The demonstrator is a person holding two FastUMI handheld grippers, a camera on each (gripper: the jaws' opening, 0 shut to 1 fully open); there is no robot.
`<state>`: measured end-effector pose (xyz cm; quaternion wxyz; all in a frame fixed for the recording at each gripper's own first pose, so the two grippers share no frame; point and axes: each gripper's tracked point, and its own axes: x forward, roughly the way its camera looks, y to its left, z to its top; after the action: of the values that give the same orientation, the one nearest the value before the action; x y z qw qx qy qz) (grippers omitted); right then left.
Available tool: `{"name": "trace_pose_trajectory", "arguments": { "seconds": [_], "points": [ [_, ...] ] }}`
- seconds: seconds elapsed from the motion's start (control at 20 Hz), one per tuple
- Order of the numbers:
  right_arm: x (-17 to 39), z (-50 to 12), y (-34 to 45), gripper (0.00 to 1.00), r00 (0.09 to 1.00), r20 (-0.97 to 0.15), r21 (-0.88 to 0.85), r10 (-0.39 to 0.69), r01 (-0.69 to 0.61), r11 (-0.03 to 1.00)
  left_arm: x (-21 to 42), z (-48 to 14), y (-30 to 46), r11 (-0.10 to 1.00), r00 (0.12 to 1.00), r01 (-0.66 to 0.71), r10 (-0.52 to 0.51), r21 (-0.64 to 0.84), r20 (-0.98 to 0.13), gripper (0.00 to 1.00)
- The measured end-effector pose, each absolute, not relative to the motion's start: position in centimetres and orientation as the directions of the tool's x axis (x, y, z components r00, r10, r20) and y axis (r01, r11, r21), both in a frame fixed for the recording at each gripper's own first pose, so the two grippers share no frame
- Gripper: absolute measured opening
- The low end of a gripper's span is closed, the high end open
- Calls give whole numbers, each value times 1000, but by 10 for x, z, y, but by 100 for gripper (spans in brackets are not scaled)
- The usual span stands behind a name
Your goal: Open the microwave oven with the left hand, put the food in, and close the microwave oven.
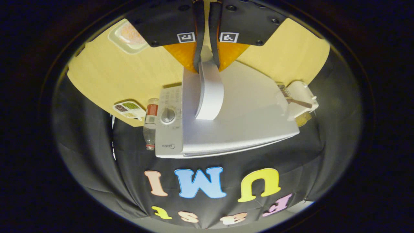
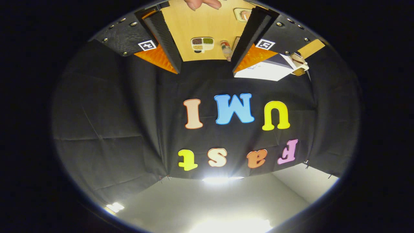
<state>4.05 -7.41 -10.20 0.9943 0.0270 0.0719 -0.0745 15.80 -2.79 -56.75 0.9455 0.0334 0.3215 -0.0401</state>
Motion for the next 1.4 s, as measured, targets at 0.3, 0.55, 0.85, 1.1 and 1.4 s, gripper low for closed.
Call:
{"name": "trace_pose_trajectory", "arguments": {
  "seconds": [0.3, 0.55, 0.85, 1.1, 1.4],
  "points": [
    [39, -130, -40, 96, 982, -188, 117, -30, 53, 992, 93, -562, 59, 993, 755, -30, 96, 112, -649, 11],
    [45, -147, -9, 96, 972, -233, 91, -26, 48, 995, 69, -561, 102, 995, 764, -3, 64, 96, -642, 11],
    [69, -210, 49, 96, 931, -357, 56, -72, 98, 994, 52, -565, 161, 996, 770, 84, -49, 25, -637, 17],
    [79, -263, 93, 97, 890, -449, -1, -83, 93, 996, 44, -568, 195, 990, 763, 135, -132, -43, -632, 19],
    [95, -310, 115, 97, 848, -527, -9, -62, 68, 998, 33, -569, 228, 992, 754, 82, -128, -101, -644, 38]
  ]
}}
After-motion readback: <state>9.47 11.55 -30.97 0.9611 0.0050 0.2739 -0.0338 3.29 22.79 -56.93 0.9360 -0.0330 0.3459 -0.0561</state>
